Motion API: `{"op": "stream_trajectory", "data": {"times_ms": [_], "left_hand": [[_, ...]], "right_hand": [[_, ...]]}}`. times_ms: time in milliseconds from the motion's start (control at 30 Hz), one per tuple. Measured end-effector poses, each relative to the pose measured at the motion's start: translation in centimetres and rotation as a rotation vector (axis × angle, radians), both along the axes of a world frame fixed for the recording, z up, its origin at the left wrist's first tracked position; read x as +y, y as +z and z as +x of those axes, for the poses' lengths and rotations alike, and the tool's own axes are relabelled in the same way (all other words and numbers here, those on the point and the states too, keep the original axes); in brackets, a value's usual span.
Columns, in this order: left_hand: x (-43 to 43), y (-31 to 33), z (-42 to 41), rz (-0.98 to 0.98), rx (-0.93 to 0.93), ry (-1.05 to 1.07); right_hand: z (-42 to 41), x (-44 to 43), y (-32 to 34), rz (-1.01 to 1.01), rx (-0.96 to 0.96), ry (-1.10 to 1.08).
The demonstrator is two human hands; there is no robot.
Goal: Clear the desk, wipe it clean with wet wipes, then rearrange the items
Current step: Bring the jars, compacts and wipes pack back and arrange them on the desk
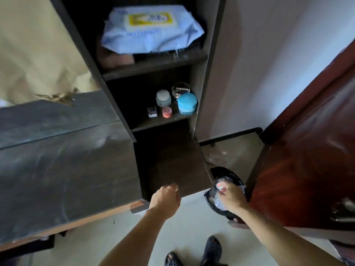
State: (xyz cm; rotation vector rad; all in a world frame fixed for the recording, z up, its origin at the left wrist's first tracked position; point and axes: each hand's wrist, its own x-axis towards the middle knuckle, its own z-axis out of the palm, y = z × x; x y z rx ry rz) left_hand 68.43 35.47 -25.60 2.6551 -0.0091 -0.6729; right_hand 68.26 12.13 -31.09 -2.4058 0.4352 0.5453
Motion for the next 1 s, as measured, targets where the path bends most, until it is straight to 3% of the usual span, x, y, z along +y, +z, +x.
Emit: {"op": "stream_trajectory", "data": {"times_ms": [433,733,867,1000], "left_hand": [[5.5,9.9,6.2,-0.062,-0.226,0.088],[7.5,10.0,13.2,-0.005,-0.266,0.21],[7.7,9.2,15.7,-0.025,-0.309,0.224],[7.1,8.5,18.1,-0.04,-0.359,0.221]], "right_hand": [[10.1,5.6,12.6,-0.035,-0.329,0.278],[19.5,11.3,12.6,-0.105,-0.56,0.568],[22.1,12.6,11.1,-0.22,-0.559,0.619],[23.5,12.9,9.8,-0.21,-0.506,0.679]]}}
